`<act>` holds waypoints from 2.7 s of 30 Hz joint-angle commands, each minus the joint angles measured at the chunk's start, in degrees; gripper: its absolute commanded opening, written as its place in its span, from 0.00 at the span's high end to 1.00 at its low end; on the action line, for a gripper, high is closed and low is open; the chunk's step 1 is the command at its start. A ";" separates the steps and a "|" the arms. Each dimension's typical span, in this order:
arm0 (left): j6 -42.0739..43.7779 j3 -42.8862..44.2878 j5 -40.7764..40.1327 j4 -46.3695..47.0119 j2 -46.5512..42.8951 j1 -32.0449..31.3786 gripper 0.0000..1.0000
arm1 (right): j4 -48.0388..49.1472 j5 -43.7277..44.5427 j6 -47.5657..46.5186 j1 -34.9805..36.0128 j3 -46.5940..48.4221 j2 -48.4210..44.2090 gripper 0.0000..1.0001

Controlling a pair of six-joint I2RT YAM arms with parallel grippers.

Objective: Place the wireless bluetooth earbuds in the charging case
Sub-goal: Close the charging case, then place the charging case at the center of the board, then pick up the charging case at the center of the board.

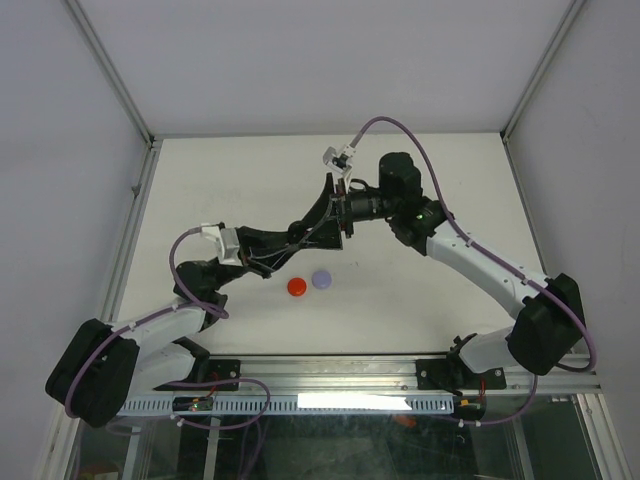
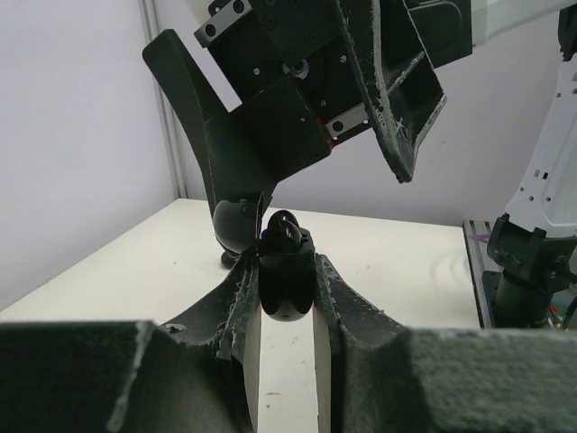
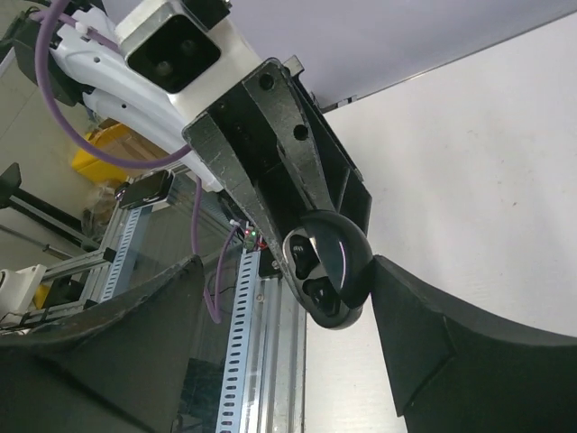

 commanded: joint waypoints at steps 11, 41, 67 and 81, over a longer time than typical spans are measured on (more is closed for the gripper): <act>-10.61 1.69 -7.40 -11.17 -2.01 -0.36 1.00 | 3.30 -2.99 -2.11 -3.03 -0.15 -4.86 0.26; -20.58 23.60 -16.21 -68.34 24.92 -0.10 0.89 | -19.15 60.08 -13.84 -4.66 -9.44 -8.54 0.23; -8.21 32.46 -31.10 -92.05 8.90 0.68 0.01 | -27.76 67.51 -13.43 -18.16 4.78 7.43 0.22; 3.40 33.84 -41.86 -92.89 2.74 1.19 0.01 | -30.56 66.88 -11.68 -33.42 14.81 24.27 0.22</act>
